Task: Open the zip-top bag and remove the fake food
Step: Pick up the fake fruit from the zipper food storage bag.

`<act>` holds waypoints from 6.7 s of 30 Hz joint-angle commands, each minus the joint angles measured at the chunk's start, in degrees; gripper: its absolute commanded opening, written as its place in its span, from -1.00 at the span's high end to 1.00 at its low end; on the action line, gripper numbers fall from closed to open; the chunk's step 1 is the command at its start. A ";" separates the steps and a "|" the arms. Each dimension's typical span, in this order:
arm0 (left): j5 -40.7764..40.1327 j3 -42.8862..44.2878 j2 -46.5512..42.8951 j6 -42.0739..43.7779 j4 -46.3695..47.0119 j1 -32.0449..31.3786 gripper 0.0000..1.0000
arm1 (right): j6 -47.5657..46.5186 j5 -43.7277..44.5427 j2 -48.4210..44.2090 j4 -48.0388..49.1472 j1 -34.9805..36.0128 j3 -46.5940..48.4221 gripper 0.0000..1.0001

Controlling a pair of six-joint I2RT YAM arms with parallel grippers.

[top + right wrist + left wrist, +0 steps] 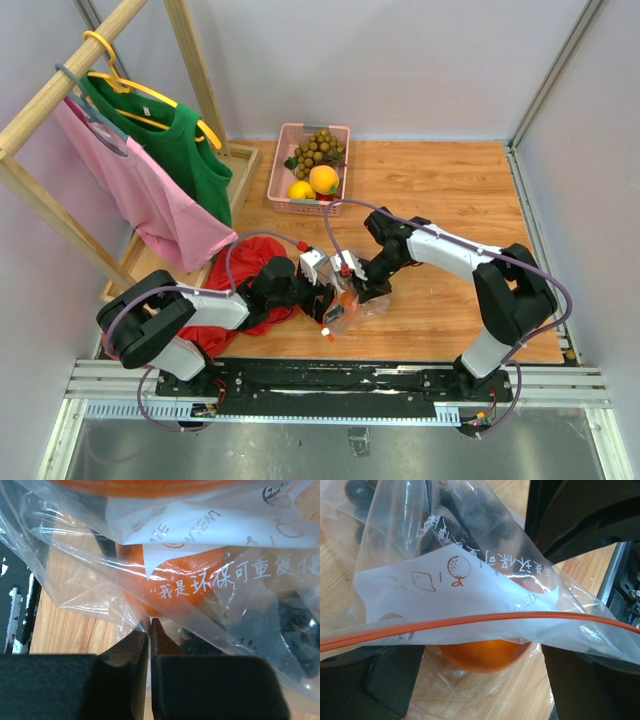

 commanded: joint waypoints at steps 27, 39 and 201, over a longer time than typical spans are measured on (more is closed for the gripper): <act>-6.23 -0.42 -4.84 -5.99 1.34 -2.52 -0.27 | 6.02 2.43 -0.83 1.94 1.59 0.24 0.99; -11.16 -3.41 -6.94 -12.89 0.07 -2.51 -0.51 | 5.19 3.31 -1.50 1.94 1.12 -0.59 0.99; -10.43 9.95 13.04 16.23 2.06 -3.83 -0.99 | 22.22 6.95 3.76 6.43 1.10 4.27 0.74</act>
